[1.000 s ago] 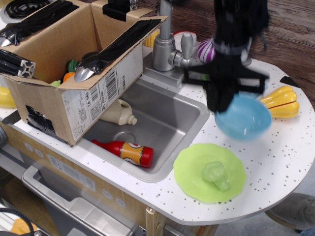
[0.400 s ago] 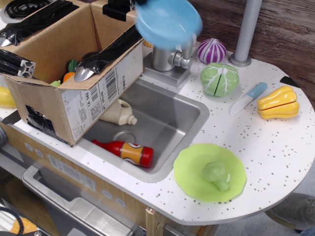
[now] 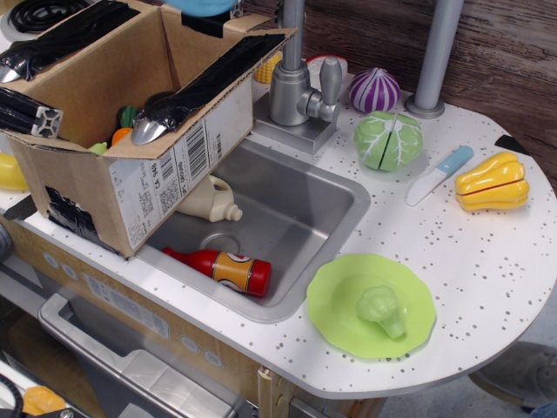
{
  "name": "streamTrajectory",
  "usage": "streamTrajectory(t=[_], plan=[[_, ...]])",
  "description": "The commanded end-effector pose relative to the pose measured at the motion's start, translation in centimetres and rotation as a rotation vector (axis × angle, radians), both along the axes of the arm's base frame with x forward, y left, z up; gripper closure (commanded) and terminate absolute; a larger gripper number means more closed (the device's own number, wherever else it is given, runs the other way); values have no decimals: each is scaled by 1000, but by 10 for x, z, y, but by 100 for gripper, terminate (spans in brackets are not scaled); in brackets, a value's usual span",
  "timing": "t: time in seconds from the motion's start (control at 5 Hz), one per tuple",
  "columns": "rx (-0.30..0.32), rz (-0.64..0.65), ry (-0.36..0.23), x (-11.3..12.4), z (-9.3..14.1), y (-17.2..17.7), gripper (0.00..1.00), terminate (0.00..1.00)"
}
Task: Pick up bowl and put in small4fbox
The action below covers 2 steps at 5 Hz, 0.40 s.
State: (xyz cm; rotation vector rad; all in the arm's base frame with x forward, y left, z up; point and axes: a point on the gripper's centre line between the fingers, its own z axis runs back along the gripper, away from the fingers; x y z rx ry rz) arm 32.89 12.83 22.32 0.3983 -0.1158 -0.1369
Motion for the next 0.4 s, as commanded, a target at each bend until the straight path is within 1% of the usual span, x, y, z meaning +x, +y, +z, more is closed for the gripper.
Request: streamTrajectory(t=[0.0,0.2], plan=[[18,-126,-192,10,-7,42,0,0],[18,-126,-192,10,-7,42,0,100]])
